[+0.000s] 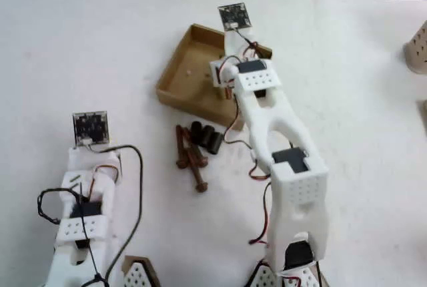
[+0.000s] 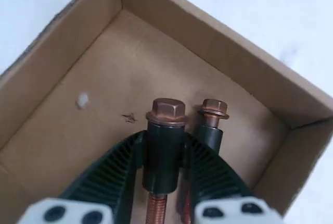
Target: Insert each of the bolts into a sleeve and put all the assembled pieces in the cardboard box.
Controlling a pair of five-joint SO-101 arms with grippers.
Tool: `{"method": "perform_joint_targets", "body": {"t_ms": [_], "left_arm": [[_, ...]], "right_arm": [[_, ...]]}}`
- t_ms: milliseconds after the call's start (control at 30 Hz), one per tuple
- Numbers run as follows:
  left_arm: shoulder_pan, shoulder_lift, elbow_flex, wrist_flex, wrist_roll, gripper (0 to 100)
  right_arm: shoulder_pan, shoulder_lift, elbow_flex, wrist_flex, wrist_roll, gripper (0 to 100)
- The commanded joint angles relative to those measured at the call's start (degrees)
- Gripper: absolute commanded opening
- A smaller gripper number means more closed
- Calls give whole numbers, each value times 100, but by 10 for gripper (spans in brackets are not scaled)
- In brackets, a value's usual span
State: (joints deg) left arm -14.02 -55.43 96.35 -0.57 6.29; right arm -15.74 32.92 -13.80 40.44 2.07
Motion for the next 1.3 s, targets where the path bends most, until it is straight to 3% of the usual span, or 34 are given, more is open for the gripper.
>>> {"method": "perform_joint_targets", "body": {"t_ms": [0, 200, 433, 733, 933, 1067, 1167, 1267], "left_arm": [[136, -110, 0, 35, -62, 61], [136, -110, 0, 35, -62, 61], [136, -110, 0, 35, -62, 61], [136, -110, 0, 35, -62, 61], [136, -110, 0, 35, -62, 61], [136, -110, 0, 35, -62, 61], [127, -110, 0, 35, -62, 61], [127, -110, 0, 35, -62, 61]], "right_arm": [[75, 110, -738, 66, 105, 19], [48, 295, -844, 84, 114, 138], [31, 75, -870, 629, 88, 148], [-110, -1279, -853, 2677, 70, 148], [-593, -2018, -835, 4163, 70, 148], [-936, -2018, -835, 4585, 62, 148], [-1051, -2026, -747, 4549, 62, 122], [-1138, -2026, -677, 4286, 62, 17]]}}
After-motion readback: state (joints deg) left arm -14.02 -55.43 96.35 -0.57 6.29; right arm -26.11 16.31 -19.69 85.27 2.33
